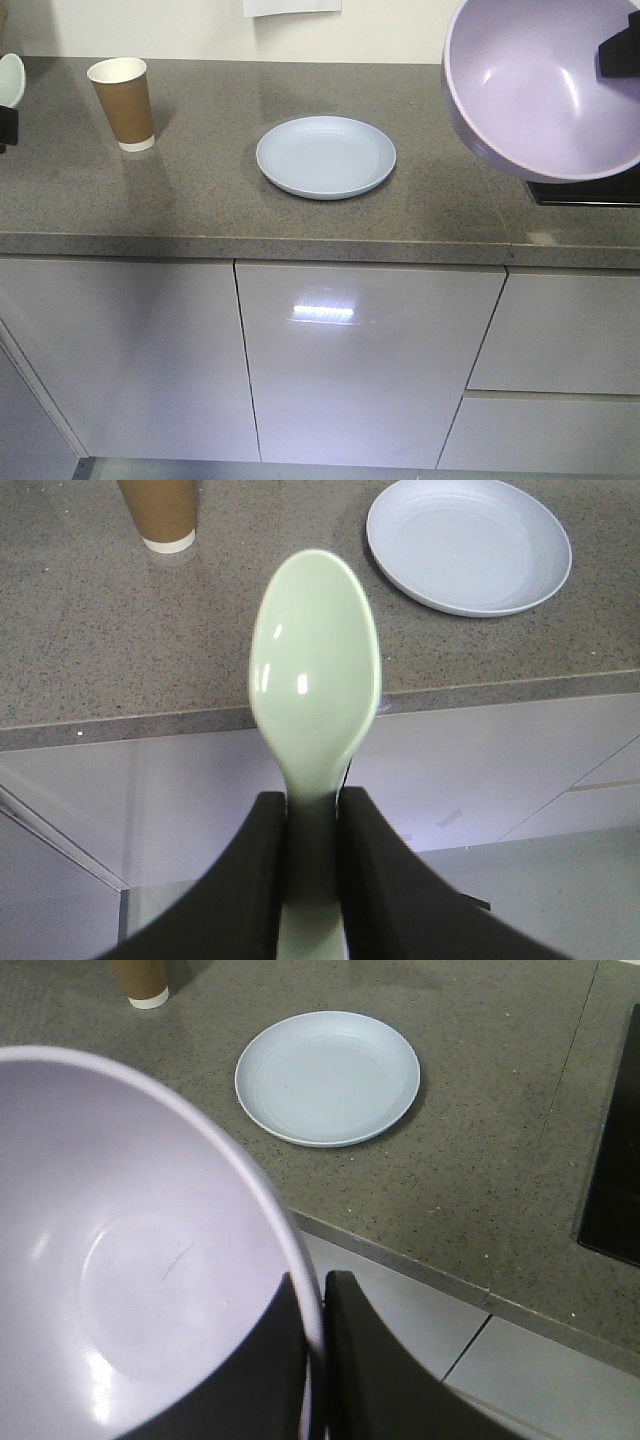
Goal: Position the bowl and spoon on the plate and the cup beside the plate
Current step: 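Keep driving closer to the light blue plate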
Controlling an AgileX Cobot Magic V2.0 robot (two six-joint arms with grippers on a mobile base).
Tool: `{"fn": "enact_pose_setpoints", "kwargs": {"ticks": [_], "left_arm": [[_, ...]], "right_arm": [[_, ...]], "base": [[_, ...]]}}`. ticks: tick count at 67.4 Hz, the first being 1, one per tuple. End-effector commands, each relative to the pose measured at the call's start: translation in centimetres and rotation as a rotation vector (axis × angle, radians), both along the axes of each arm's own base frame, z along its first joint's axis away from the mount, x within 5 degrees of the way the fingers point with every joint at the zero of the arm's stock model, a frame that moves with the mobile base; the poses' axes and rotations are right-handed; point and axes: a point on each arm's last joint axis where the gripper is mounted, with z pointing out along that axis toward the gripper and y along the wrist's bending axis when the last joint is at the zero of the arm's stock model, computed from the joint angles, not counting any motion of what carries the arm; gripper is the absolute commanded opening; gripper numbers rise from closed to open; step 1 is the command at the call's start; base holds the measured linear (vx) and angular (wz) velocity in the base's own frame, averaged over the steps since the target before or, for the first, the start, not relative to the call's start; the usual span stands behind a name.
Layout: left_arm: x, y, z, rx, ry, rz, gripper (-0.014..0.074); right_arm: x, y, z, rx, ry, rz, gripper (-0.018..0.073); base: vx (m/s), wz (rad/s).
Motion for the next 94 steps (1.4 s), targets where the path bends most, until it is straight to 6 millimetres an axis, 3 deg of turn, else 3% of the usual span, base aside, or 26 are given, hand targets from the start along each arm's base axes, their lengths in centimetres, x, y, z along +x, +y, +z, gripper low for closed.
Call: {"fn": "enact_pose_setpoints", "kwargs": {"ticks": [1, 94], "left_arm": [[-0.45, 0.00, 1.62, -0.037, -0.096, -0.002, -0.0006], [-0.45, 0.00, 1.62, -0.037, -0.096, -0.002, -0.0006]], "right_arm": [[-0.68, -0.07, 1.68, 0.034, -0.104, -0.016, -0.0004], [-0.68, -0.07, 1.68, 0.034, -0.104, -0.016, -0.0004]], "base": [[0.05, 0.00], [0.05, 0.00]]}}
